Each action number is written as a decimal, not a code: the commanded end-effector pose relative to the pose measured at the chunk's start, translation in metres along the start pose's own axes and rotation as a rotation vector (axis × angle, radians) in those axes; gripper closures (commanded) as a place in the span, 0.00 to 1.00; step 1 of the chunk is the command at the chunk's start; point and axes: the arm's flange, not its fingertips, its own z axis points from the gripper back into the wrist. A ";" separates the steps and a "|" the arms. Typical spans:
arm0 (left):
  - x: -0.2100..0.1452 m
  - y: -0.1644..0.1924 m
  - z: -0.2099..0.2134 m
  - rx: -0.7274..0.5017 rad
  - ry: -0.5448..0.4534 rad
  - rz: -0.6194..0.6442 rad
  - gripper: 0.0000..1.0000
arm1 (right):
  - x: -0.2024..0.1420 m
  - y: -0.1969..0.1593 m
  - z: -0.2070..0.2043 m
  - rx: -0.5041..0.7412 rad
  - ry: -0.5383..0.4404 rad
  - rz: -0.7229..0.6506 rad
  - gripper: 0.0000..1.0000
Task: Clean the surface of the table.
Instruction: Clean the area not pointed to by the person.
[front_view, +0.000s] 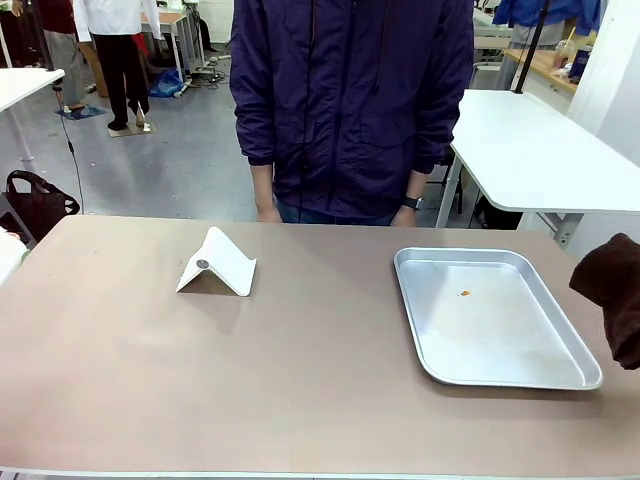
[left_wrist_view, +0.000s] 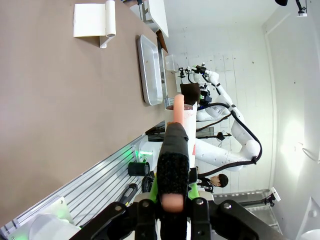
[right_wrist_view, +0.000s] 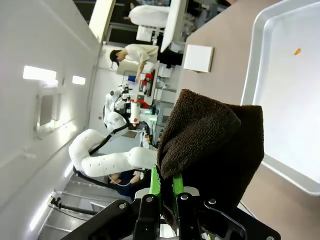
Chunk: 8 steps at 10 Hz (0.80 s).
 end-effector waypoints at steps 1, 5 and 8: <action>-0.001 -0.004 -0.002 -0.003 -0.006 0.007 0.78 | 0.019 -0.011 -0.007 -0.019 0.019 -0.017 0.89; -0.001 -0.004 -0.002 -0.003 -0.006 0.007 0.78 | 0.009 -0.013 -0.008 -0.019 0.022 -0.028 0.89; -0.001 -0.004 -0.002 -0.003 -0.006 0.007 0.78 | 0.036 -0.009 -0.034 -0.190 -0.009 0.011 0.89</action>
